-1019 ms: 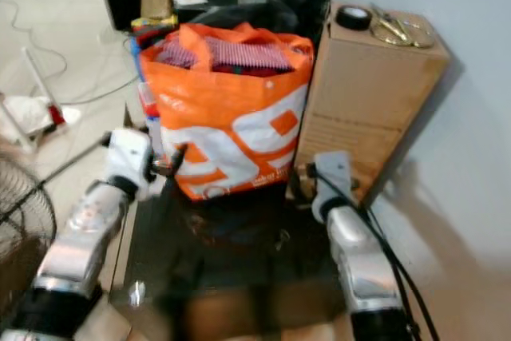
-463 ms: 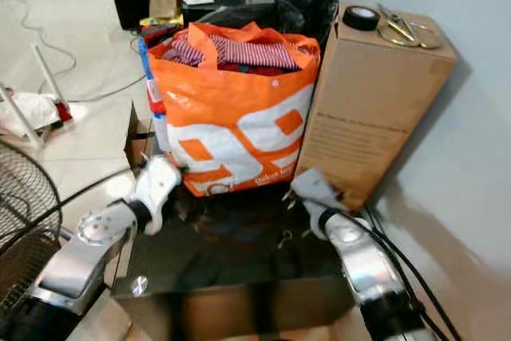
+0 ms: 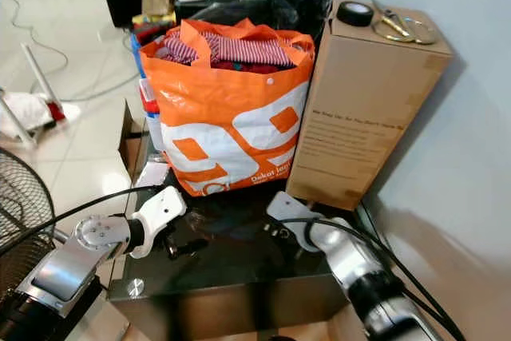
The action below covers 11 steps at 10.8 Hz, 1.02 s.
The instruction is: Hang keys on a hook
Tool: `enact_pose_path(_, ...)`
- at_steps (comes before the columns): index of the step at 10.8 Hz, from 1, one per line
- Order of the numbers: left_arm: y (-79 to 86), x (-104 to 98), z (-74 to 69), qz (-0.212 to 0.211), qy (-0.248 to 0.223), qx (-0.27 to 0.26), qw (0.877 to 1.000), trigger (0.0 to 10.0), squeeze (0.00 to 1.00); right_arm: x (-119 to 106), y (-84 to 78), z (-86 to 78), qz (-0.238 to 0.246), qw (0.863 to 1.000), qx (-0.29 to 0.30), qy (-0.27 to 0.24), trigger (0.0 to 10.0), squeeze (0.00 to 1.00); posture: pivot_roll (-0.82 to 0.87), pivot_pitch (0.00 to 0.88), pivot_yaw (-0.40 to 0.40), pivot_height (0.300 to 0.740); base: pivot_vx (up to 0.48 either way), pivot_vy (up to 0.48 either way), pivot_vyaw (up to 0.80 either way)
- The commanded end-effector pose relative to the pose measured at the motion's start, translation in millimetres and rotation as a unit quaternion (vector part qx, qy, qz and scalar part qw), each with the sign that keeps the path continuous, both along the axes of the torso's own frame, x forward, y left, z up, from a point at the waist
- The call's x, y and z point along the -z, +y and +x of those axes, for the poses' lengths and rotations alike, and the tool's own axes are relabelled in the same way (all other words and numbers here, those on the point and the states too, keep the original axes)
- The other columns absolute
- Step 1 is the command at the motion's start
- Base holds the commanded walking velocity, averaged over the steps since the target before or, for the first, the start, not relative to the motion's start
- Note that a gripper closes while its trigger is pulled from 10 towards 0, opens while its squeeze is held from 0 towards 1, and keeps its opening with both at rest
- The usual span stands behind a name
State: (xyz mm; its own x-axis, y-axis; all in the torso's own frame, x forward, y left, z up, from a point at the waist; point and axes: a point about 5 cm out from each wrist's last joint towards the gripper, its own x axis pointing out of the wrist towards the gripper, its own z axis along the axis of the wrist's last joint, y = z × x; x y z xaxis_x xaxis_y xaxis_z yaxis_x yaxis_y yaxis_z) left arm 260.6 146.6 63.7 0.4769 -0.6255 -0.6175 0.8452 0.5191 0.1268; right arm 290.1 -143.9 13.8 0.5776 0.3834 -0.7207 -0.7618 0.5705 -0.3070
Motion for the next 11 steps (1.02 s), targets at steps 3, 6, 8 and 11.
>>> enact_pose_path(3, 3.6, 1.9, -2.8, 0.015, 0.007, 0.008, 1.000, 10.0, 0.67, 10.2, -0.1, 3.3, -0.037, 0.999, -0.002, 0.012, 0.0, 0.00, -0.08, 0.000, -0.081, 0.740, 0.000, 0.000, 0.00)
enact_pose_path(6, 4.1, 5.6, -7.5, 0.012, 0.012, 0.005, 1.000, 10.0, 0.67, 9.9, -5.0, 6.2, -0.043, 0.998, -0.023, 0.032, 0.0, 0.00, -0.07, 0.000, -0.108, 0.740, 0.000, 0.000, 0.00)
enact_pose_path(8, 4.0, 6.5, -8.2, 0.011, 0.012, 0.004, 1.000, 10.0, 0.67, 9.5, -8.4, 7.1, -0.039, 0.998, -0.025, 0.042, 0.0, 0.00, -0.07, 0.000, -0.115, 0.740, 0.000, 0.000, 0.00)
enact_pose_path(11, 3.4, 6.4, -7.0, 0.009, 0.009, 0.003, 1.000, 10.0, 0.67, 14.6, -4.5, 5.3, -0.042, 0.998, -0.018, 0.035, 0.0, 0.00, -0.06, 0.000, -0.117, 0.740, 0.000, 0.000, 0.00)
